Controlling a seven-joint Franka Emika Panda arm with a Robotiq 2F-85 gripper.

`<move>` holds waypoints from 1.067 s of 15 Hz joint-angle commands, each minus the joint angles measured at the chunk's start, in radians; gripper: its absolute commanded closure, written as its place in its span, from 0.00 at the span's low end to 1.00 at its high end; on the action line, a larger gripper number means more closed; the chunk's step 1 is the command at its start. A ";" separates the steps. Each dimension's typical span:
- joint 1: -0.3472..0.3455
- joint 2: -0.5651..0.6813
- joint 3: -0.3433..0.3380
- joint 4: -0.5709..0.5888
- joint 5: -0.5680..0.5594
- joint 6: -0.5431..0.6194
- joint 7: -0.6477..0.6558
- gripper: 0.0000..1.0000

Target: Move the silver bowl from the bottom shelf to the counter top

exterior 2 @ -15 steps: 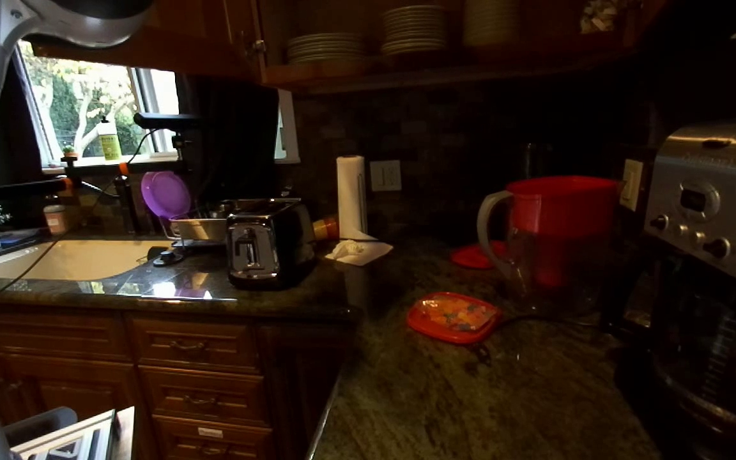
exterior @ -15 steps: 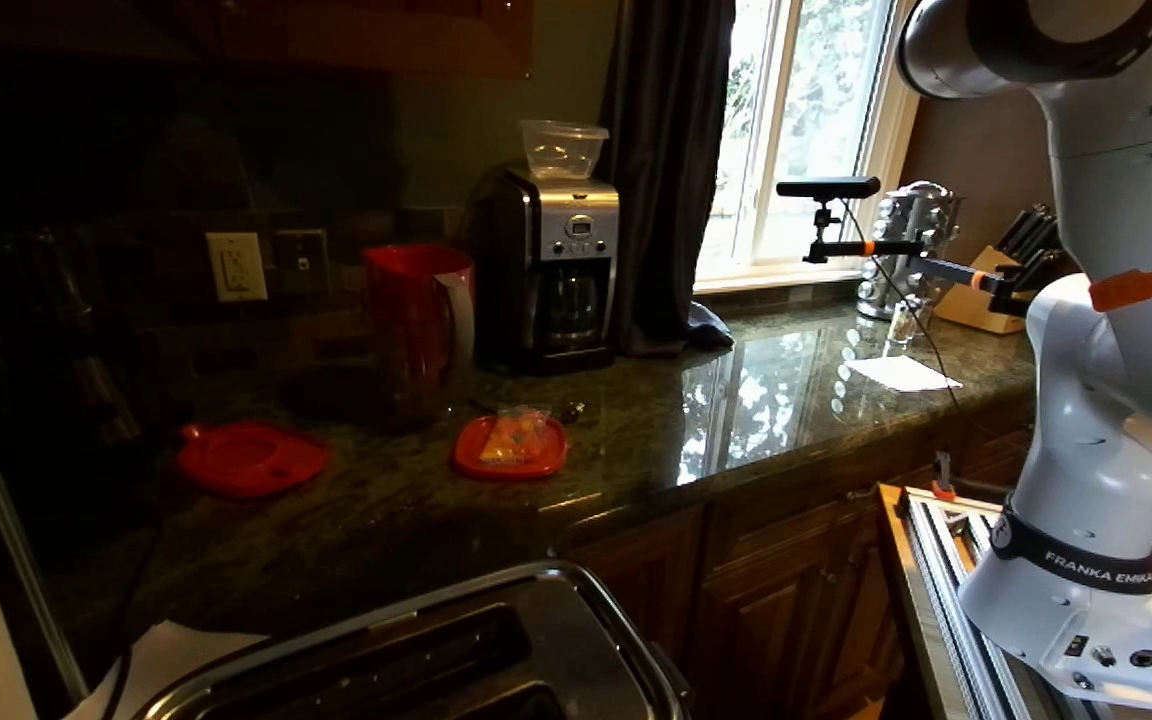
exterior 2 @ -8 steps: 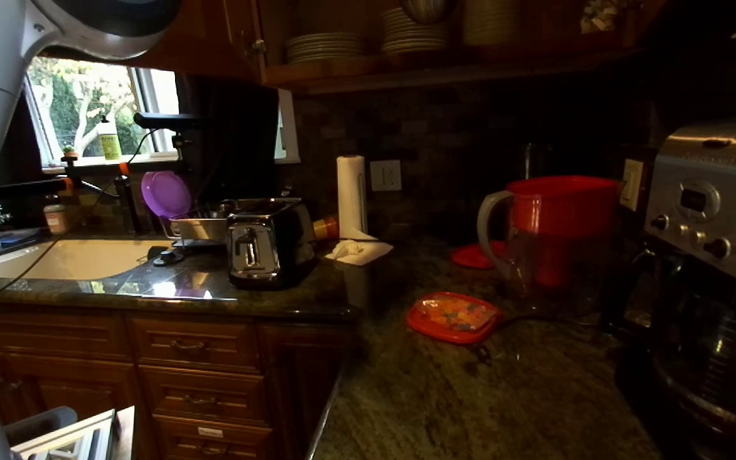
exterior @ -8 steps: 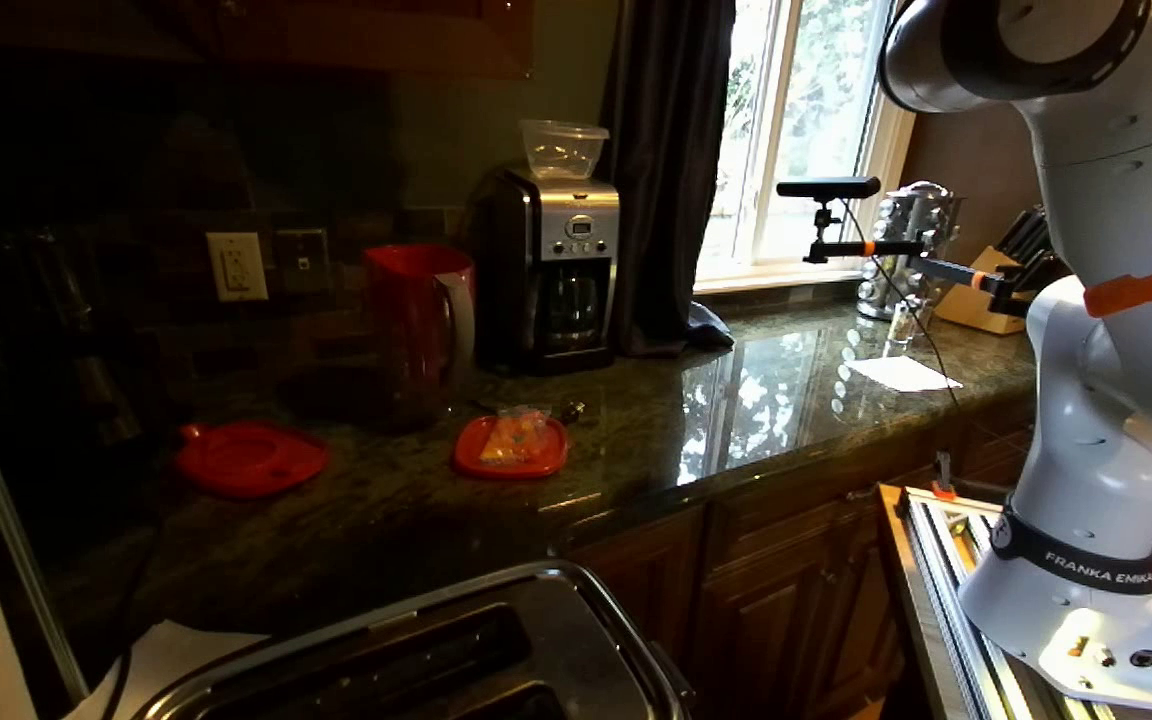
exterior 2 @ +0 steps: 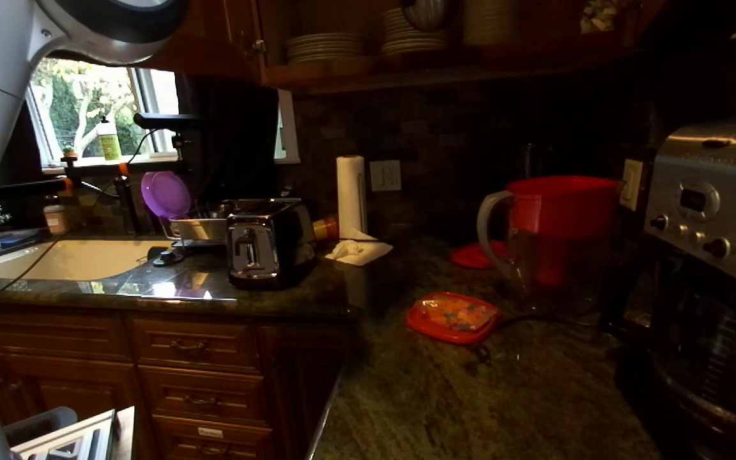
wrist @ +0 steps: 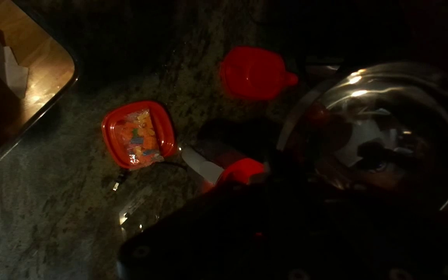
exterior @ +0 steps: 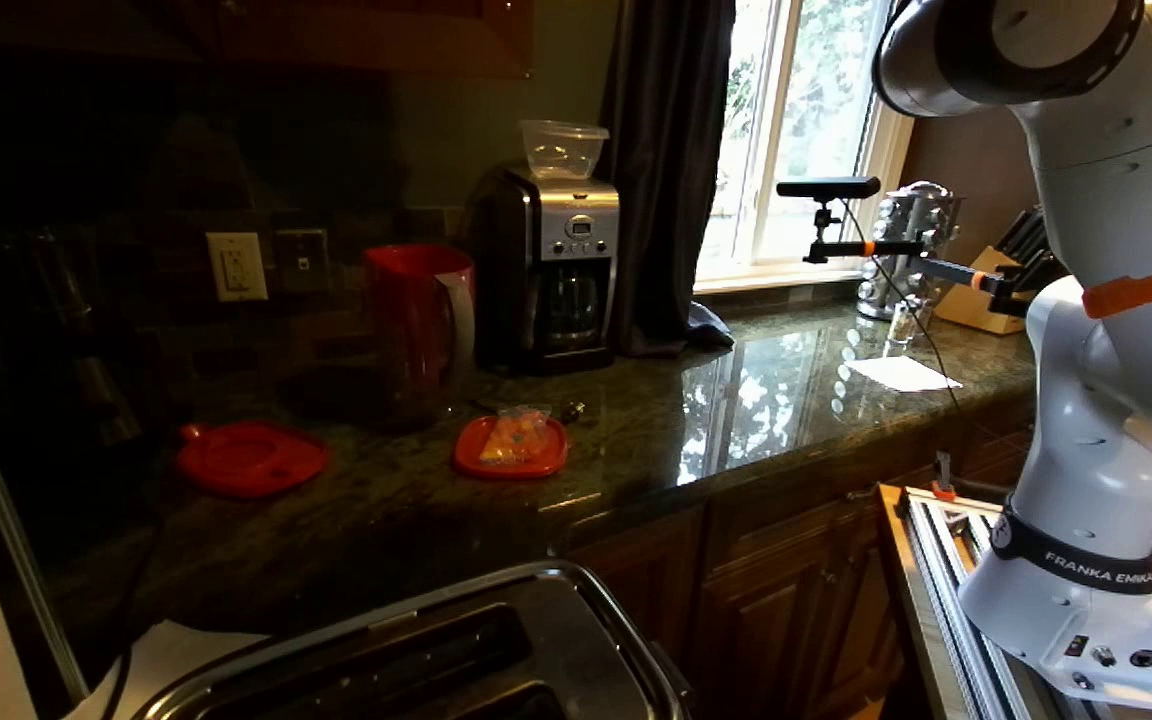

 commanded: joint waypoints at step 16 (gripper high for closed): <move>-0.136 0.103 -0.014 0.023 0.038 -0.207 -0.008 0.99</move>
